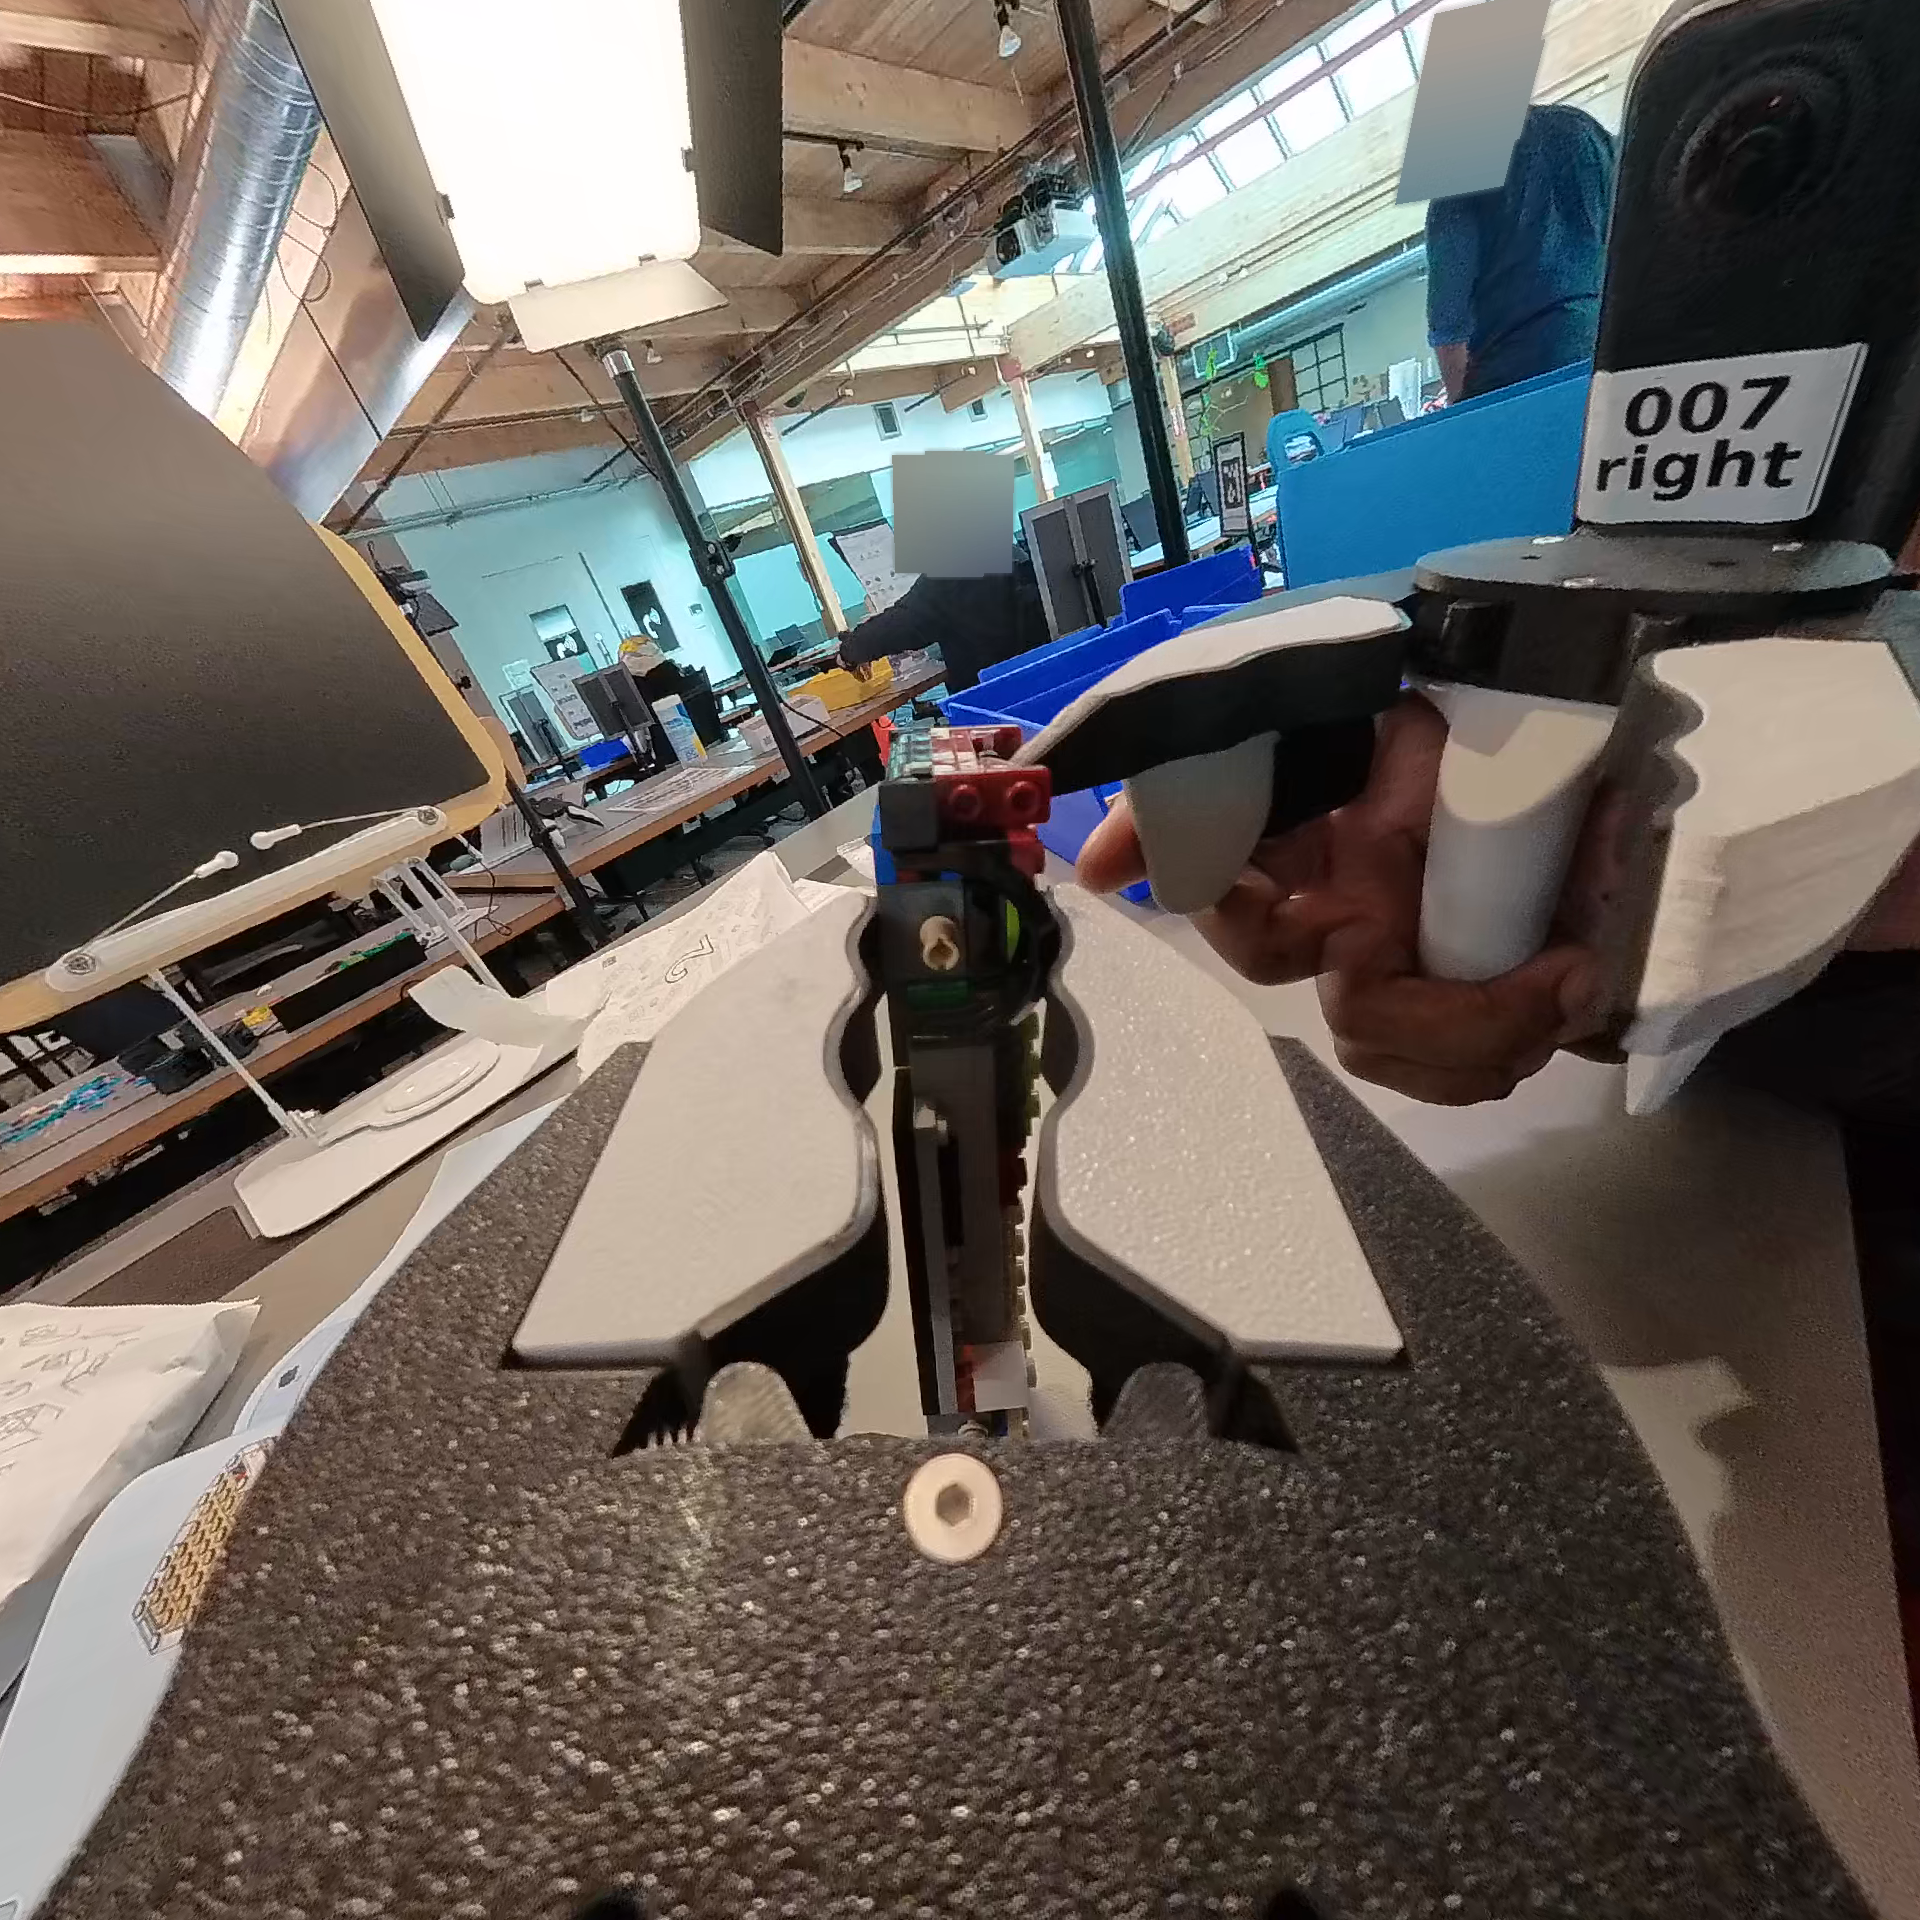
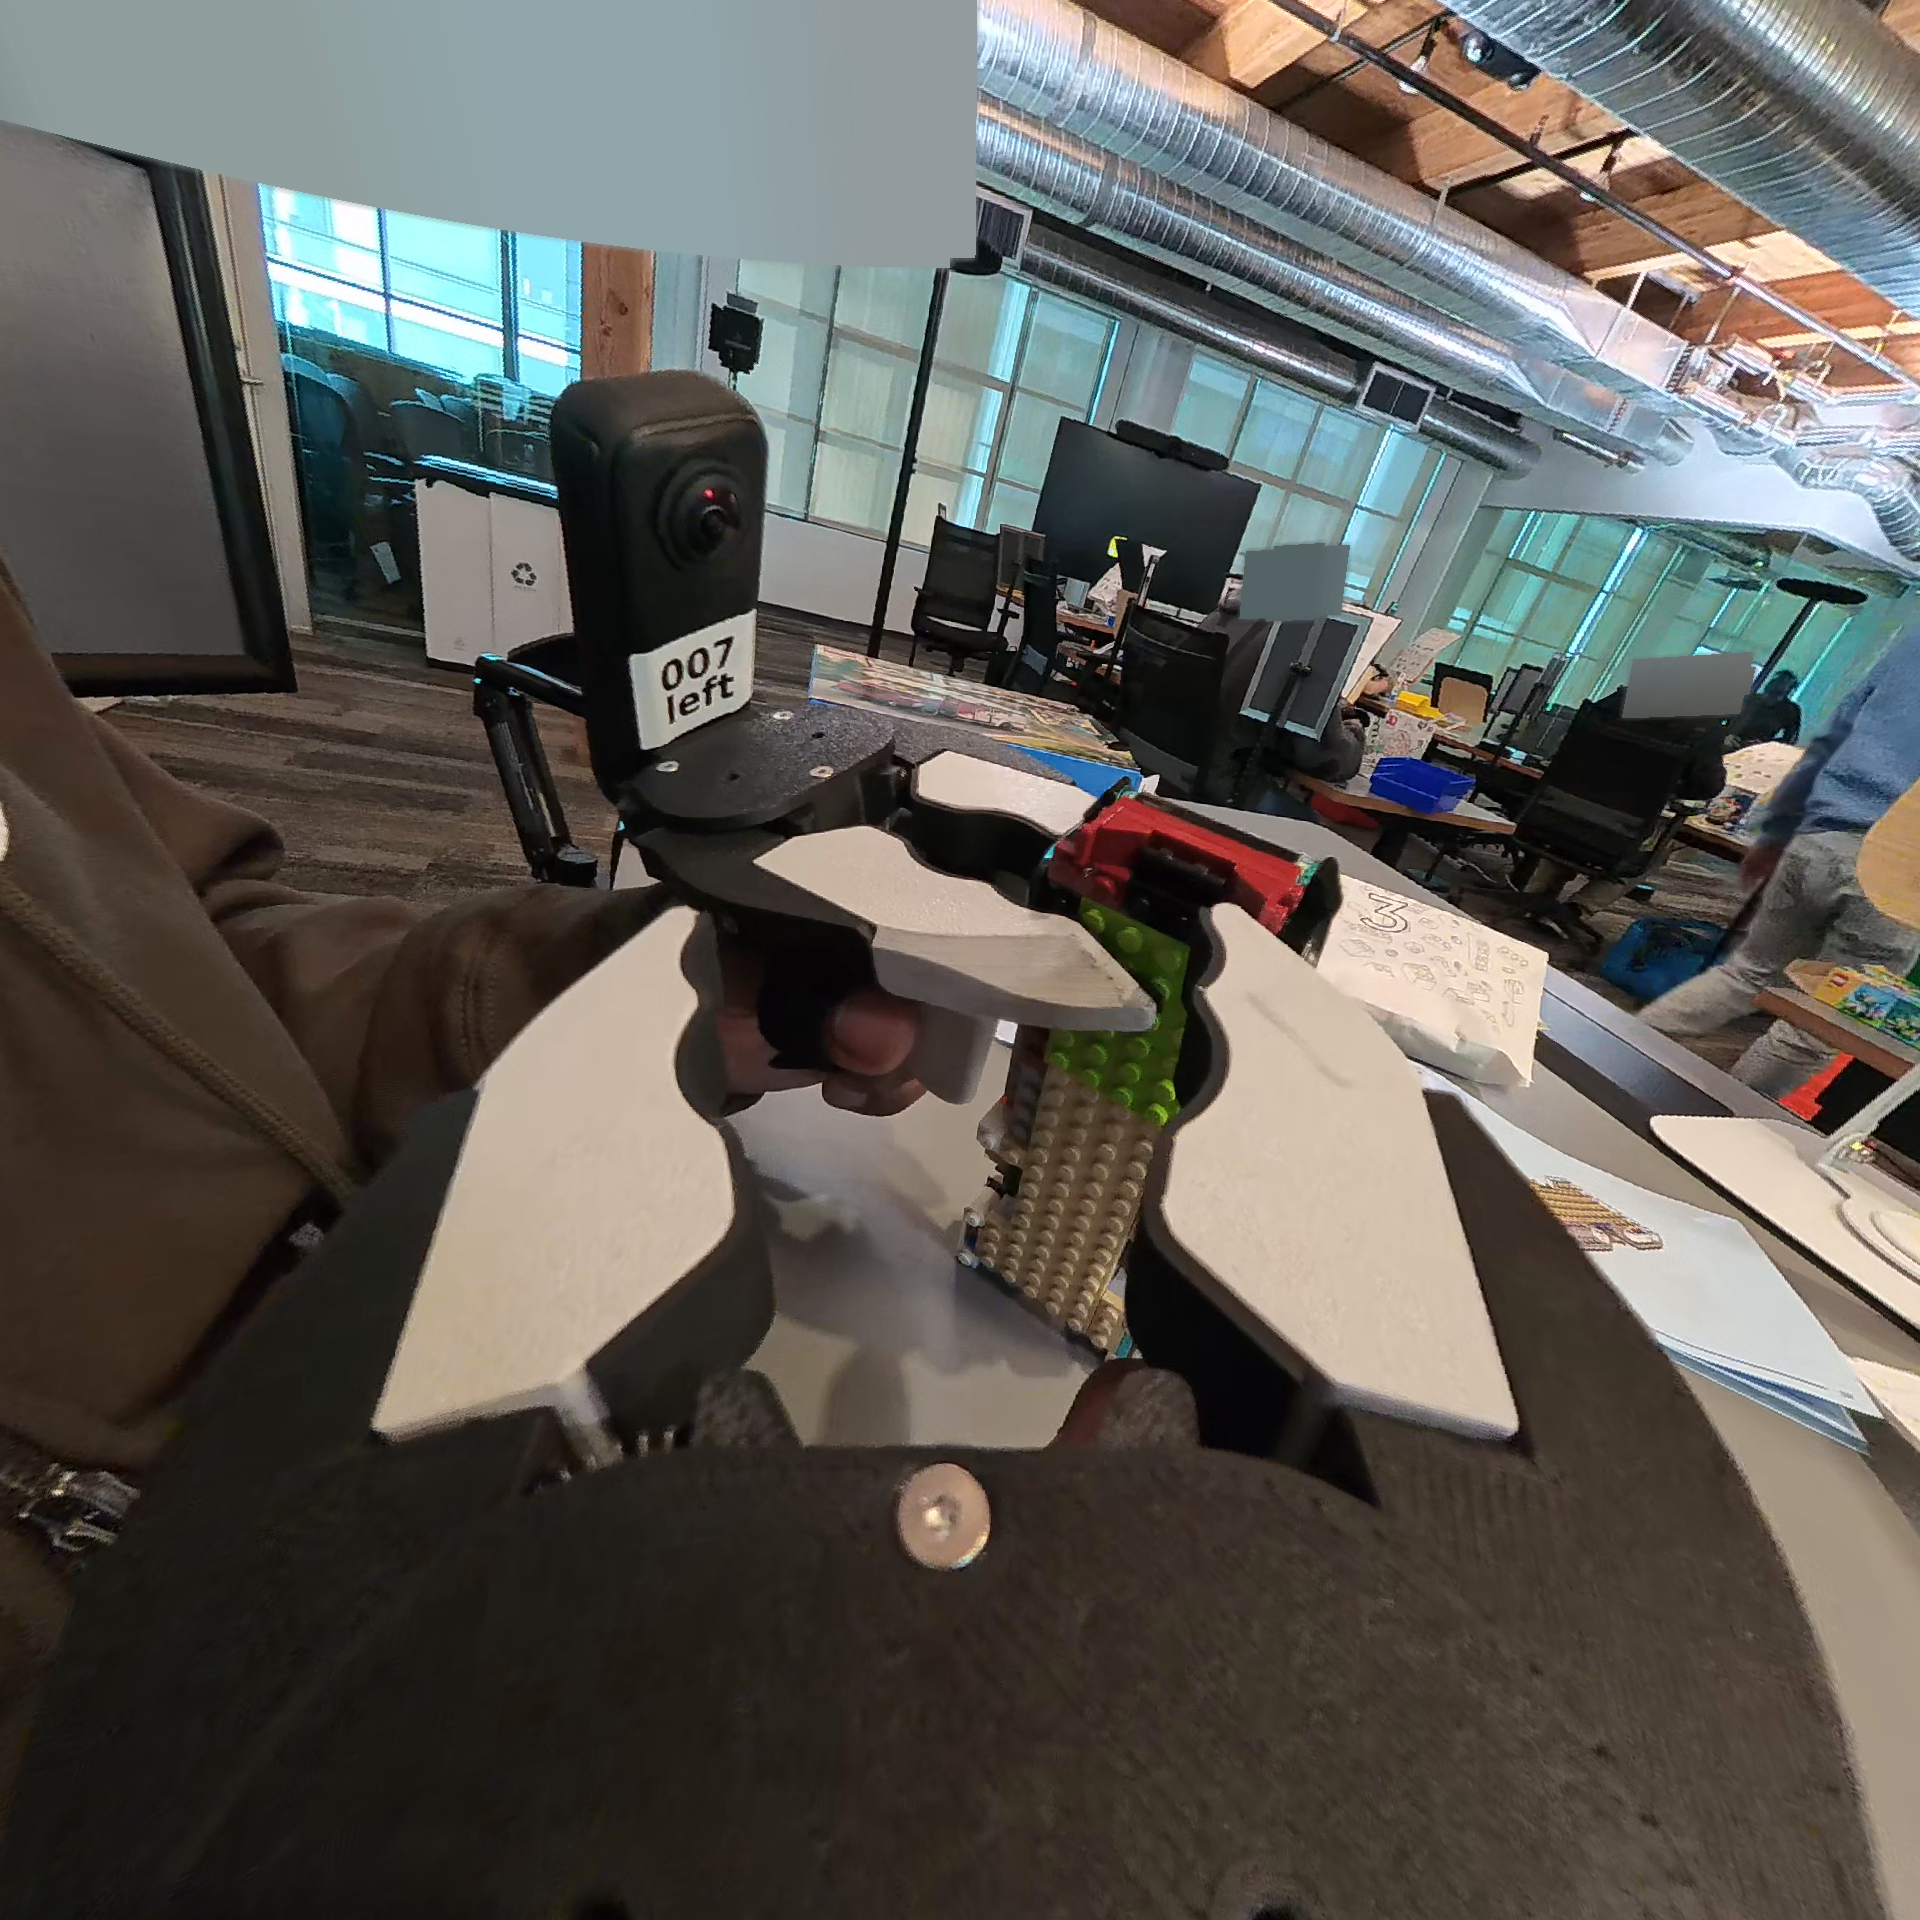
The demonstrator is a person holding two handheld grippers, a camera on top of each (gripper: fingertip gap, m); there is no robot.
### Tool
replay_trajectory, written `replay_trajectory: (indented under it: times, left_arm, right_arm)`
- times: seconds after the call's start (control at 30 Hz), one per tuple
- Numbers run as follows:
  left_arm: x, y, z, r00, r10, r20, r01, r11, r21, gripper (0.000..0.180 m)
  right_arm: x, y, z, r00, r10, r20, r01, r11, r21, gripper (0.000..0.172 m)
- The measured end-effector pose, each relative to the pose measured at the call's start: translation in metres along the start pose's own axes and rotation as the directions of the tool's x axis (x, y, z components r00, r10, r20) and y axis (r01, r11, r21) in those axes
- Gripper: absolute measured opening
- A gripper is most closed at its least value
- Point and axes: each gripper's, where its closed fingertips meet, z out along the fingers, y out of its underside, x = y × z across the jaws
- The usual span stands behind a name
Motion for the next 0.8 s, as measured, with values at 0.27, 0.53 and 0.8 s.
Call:
replay_trajectory:
  times: [0.27,0.53,0.8]
  left_arm:
    - [0.001,0.000,0.000,1.000,0.029,0.004,-0.029,1.000,-0.007,0.027]
    - [0.000,0.003,-0.002,0.996,0.083,0.020,-0.083,0.996,-0.026,0.026]
    - [0.003,0.005,0.001,0.993,0.121,0.015,-0.120,0.992,-0.044,0.026]
  right_arm:
    - [0.005,0.004,0.000,0.997,-0.057,-0.045,0.056,0.998,-0.021,0.077]
    - [-0.006,0.007,-0.001,0.999,-0.013,0.033,0.015,0.999,-0.049,0.093]
    - [-0.031,0.017,-0.006,0.983,-0.066,0.173,0.083,0.992,-0.095,0.073]
